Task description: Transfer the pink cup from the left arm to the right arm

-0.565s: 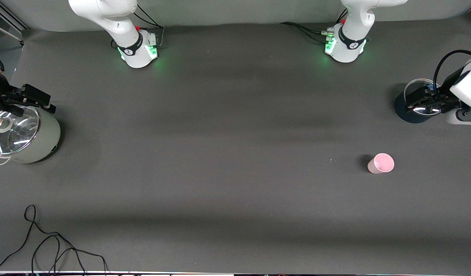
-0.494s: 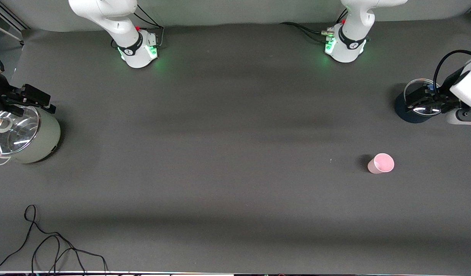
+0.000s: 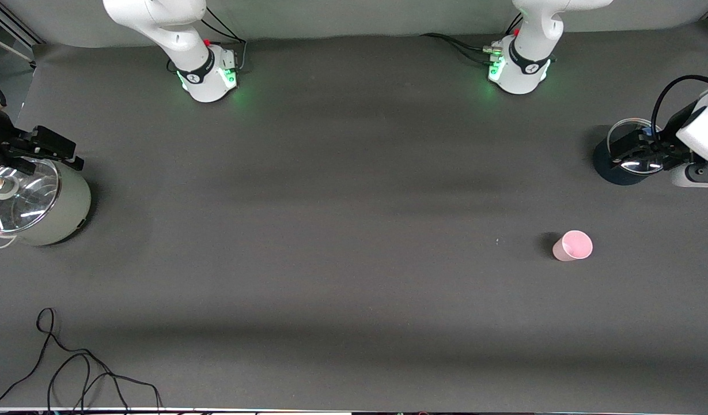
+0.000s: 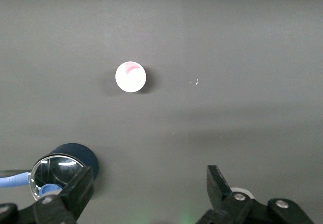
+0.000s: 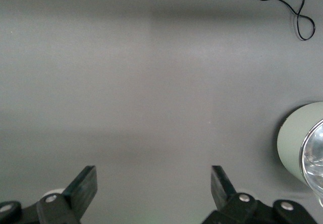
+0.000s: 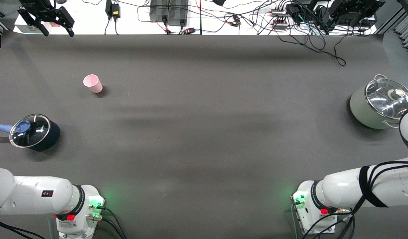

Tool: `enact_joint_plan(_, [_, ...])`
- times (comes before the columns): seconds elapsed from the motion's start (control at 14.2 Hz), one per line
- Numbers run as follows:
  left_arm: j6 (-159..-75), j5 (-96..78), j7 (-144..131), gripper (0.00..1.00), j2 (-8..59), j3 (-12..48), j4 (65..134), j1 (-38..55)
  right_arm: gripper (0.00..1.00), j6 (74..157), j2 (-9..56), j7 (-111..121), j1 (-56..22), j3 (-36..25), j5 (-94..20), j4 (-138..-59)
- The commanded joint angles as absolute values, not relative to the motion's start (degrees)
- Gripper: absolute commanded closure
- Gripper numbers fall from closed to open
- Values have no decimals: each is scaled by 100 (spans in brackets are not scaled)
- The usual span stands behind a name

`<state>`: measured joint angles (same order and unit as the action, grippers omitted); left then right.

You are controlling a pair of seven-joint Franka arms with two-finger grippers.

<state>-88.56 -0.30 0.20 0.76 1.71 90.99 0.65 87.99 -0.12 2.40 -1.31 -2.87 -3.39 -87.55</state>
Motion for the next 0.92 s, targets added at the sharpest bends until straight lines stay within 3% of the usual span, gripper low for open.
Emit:
enact_joint_plan(0.0, [-8894, 44, 62, 0, -44, 176, 9202, 70, 0, 8851, -79, 281, -35, -211, -369, -8789])
enact_joint_plan(0.42, [-9061, 53, 350, 0, -44, 114, 9158, -78, 0, 8859, -62, 316, -35, -202, -273, -9026])
enact_joint_plan(0.85, [-9271, -61, 2728, 0, 9, 114, 9158, -1044, 0, 8868, 157, 352, -70, -237, -263, -8974])
